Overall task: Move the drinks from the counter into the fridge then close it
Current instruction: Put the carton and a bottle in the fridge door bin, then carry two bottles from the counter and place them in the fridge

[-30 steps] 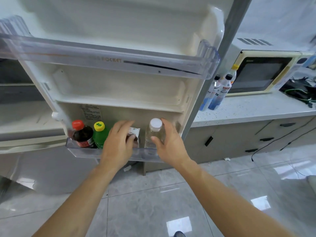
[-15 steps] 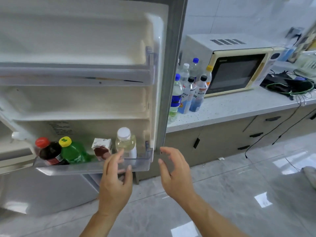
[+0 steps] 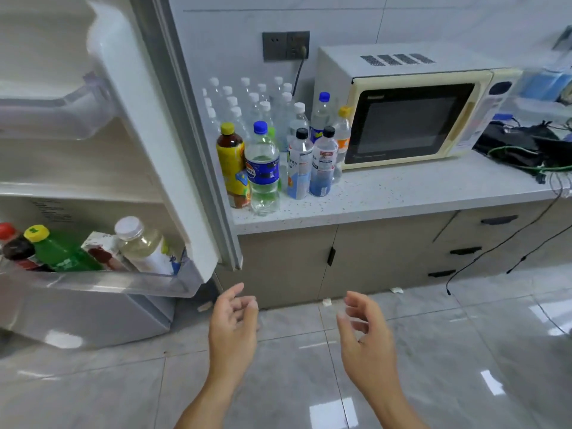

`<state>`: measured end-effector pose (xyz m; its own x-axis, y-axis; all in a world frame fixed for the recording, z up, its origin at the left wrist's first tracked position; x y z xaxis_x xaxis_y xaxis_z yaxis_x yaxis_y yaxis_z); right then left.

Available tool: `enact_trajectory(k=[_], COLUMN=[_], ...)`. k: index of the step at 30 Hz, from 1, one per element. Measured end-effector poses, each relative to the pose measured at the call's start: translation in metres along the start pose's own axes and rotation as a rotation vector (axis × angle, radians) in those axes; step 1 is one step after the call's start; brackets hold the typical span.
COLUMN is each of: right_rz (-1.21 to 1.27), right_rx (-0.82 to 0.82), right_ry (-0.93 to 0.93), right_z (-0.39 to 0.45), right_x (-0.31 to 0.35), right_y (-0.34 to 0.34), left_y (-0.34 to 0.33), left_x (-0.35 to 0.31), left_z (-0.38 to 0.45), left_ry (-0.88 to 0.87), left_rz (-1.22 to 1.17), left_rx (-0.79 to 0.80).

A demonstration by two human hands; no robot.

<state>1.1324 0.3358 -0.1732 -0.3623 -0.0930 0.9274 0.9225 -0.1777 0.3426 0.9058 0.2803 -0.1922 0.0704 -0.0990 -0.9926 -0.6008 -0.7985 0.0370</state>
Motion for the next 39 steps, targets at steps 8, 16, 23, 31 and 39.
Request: enact_trajectory(k=[8, 16, 23, 31, 39], right_rz=[0.045, -0.006, -0.052, -0.030, 0.022], right_rx=[0.057, 0.146, 0.177, 0.239, 0.188], right_ry=[-0.045, -0.041, -0.033, 0.016, 0.288], right_z=[0.055, 0.142, 0.249, 0.339, 0.411], right_x=[-0.030, -0.033, -0.004, 0.017, 0.071], right_y=[0.021, 0.005, -0.034, -0.097, -0.130], left_y=[-0.050, -0.129, -0.190, -0.264, -0.297], left_x=[-0.003, -0.033, -0.064, -0.117, -0.136], left_z=[-0.014, 0.044, 0.114, 0.171, 0.234], left_ry=[-0.044, -0.101, -0.073, -0.508, -0.330], left_rz=[0.152, 0.252, 0.206, 0.463, 0.501], left_rx=[0.049, 0.161, 0.149, 0.131, 0.013])
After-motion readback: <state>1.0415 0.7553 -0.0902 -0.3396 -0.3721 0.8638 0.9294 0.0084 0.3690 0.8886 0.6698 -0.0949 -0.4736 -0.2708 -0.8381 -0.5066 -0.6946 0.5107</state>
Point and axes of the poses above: each hand's wrist, its own z-axis towards the middle knuckle, its own y-axis out of the back of the hand, x = y × z, the point moved 4 cm from there along z, towards the middle knuckle, and after that the axes turned 10 degrees about -x, right-handed, at the moved point
